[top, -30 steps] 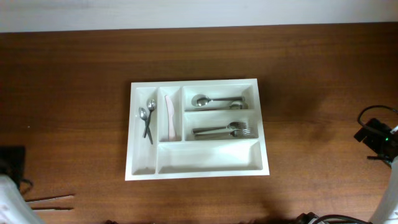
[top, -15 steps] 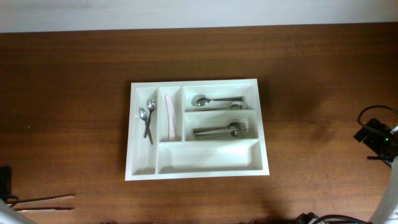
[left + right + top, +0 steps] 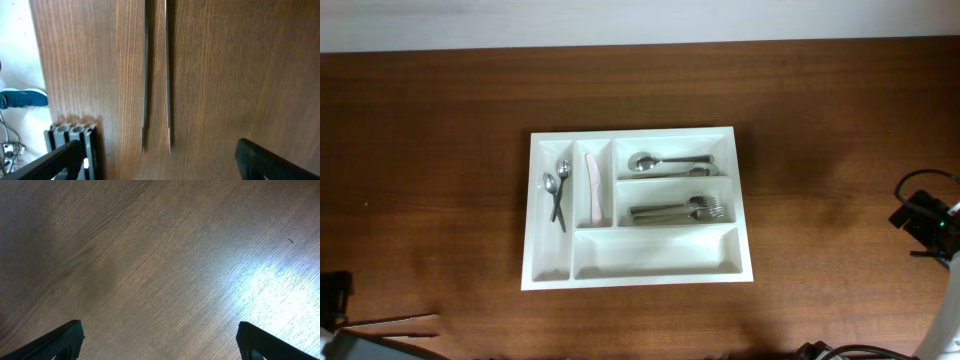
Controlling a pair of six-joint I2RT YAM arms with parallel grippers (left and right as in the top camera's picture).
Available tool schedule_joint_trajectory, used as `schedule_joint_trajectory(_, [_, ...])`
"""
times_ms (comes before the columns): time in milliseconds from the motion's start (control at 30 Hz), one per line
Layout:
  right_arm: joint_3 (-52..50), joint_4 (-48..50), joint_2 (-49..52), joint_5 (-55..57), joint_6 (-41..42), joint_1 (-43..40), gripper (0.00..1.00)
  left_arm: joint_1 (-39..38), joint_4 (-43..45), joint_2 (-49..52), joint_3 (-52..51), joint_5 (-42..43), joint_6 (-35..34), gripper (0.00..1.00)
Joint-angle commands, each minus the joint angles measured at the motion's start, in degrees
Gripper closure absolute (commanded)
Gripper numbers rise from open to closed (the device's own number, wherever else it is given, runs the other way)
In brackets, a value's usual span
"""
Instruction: Pack container
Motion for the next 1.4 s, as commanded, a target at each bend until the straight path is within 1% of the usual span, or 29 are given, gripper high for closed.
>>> schedule_joint_trajectory(0, [0.0, 0.2, 0.2, -0.3, 0.6, -0.3, 0.01, 0.5, 1.2, 0.5, -1.0, -0.2, 1.1, 0.01])
schedule_joint_trajectory(67, [0.0, 0.2, 0.2, -0.3, 0.6, -0.3, 0.01, 0.8, 1.5, 0.5, -1.2, -0.3, -0.5, 0.01])
schedule_joint_trajectory(200, [0.0, 0.2, 0.2, -0.3, 0.6, -0.3, 0.01, 1.7, 2.2, 0.9, -3.0, -2.8, -7.9, 0.01])
schedule_joint_trajectory(233, [0.0, 0.2, 0.2, -0.3, 0.6, -0.3, 0.01, 1.9, 3.1, 1.2, -3.7, -2.7, -8.0, 0.01])
schedule_joint_trajectory(400, [0.0, 0.2, 0.2, -0.3, 0.6, -0.3, 0.01, 3.3, 5.6, 4.7, -5.4, -2.8, -7.9, 0.01])
schedule_joint_trajectory(533, [0.0, 0.2, 0.2, -0.3, 0.6, -0.3, 0.01, 3.3, 8.3, 8.2, -5.4, -2.8, -4.1, 0.01])
schedule_joint_trajectory(667, [0.0, 0.2, 0.2, -0.3, 0.6, -0.3, 0.02, 3.3, 10.1, 10.8, -5.4, -2.8, -3.4, 0.01])
schedule_joint_trajectory(800, [0.0, 0.2, 0.2, -0.3, 0.6, -0.3, 0.01, 3.3, 12.1, 13.1, -5.4, -2.8, 0.0, 0.01])
schedule_joint_trajectory(1100, [0.0, 0.2, 0.2, -0.3, 0.6, -0.3, 0.01, 3.3, 14.9, 17.2, -5.5, -3.0, 0.4, 0.01])
schedule_joint_trajectory(1367, [0.0, 0.2, 0.2, -0.3, 0.6, -0.3, 0.01, 3.3, 16.2, 18.3, -5.5, -3.0, 1.2, 0.01])
